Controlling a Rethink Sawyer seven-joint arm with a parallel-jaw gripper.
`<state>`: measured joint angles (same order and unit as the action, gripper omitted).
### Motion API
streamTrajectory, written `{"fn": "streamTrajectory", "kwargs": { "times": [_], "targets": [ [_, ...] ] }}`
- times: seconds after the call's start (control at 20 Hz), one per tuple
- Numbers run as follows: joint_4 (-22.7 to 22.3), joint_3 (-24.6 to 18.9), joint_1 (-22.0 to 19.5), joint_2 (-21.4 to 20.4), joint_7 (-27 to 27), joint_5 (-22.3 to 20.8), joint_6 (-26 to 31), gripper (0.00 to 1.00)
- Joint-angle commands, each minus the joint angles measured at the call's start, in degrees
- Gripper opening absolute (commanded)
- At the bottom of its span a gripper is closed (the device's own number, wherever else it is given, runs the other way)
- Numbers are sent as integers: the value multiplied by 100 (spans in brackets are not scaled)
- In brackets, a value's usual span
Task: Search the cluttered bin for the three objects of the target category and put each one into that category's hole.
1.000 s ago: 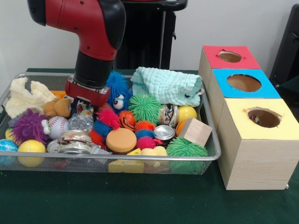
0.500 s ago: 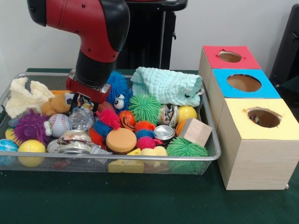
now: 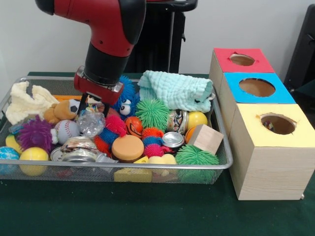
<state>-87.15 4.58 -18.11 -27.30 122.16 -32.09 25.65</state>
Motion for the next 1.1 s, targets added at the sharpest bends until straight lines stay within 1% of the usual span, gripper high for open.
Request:
{"fn": "streamTrajectory", "kwargs": {
  "times": [0.05,0.2,0.35,0.4,0.45,0.6,0.65,0.7,0.85,0.9,0.95,1.05,1.1],
  "targets": [
    [294,-423,364,-478,-330,-37,420,0],
    [484,-391,538,-585,-435,-75,597,0],
    [532,-328,664,-658,-365,-120,480,0],
    [512,-273,729,-708,-239,-111,393,0],
    [399,-269,736,-746,-56,-12,293,0],
    [-79,-237,752,-805,532,499,473,0],
    [-260,-246,741,-804,713,630,368,0],
    [-375,-276,705,-819,747,763,426,0],
    [-545,-515,442,-827,298,1055,839,0],
    [-602,-595,355,-830,149,1152,977,100],
    [-633,-677,264,-808,-46,1262,1267,100],
    [-687,-802,124,-779,-384,1387,1654,100],
    [-703,-809,95,-770,-440,1437,1791,100]
  ]
}}
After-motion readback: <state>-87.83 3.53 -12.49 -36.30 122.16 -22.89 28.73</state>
